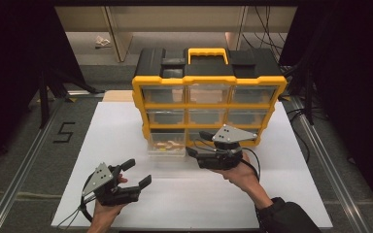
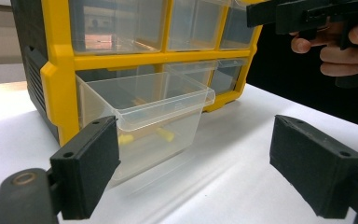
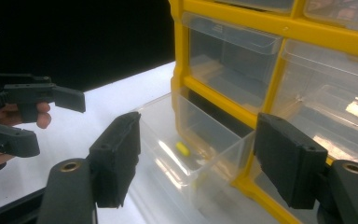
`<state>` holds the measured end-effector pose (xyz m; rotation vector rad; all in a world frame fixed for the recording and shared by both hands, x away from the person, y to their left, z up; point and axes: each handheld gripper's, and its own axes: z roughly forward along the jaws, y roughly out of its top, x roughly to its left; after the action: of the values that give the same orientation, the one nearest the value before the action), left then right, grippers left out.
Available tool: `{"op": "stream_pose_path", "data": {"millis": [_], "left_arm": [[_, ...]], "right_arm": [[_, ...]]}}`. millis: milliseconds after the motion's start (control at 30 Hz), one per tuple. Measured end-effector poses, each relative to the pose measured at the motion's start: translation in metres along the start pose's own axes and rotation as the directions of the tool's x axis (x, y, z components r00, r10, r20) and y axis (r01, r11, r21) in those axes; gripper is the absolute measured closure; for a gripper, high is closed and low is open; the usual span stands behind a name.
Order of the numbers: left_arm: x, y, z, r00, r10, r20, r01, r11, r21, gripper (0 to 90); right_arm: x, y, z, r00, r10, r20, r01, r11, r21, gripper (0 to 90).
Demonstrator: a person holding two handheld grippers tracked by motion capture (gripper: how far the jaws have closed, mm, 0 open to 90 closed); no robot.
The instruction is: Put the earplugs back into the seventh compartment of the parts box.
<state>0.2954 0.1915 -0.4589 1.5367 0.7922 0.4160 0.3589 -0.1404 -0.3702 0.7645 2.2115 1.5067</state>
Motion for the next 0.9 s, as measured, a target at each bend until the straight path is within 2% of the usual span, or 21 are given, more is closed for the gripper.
{"op": "stream_pose_path", "data": {"millis": [600, 900], "left_arm": [[-0.001, 0.0, 0.001, 0.9999, 0.004, 0.014, -0.004, 0.9999, 0.009, 15.4], [-0.001, 0.0, 0.001, 0.9998, 0.006, 0.017, -0.006, 0.9999, 0.012, 15.4]], "right_arm": [[0.004, -0.019, -0.018, 0.9998, -0.005, 0.019, 0.007, 0.998, -0.061, 32.7], [0.003, -0.023, -0.023, 0.9997, 0.002, 0.023, 0.0, 0.997, -0.071, 32.2]]}}
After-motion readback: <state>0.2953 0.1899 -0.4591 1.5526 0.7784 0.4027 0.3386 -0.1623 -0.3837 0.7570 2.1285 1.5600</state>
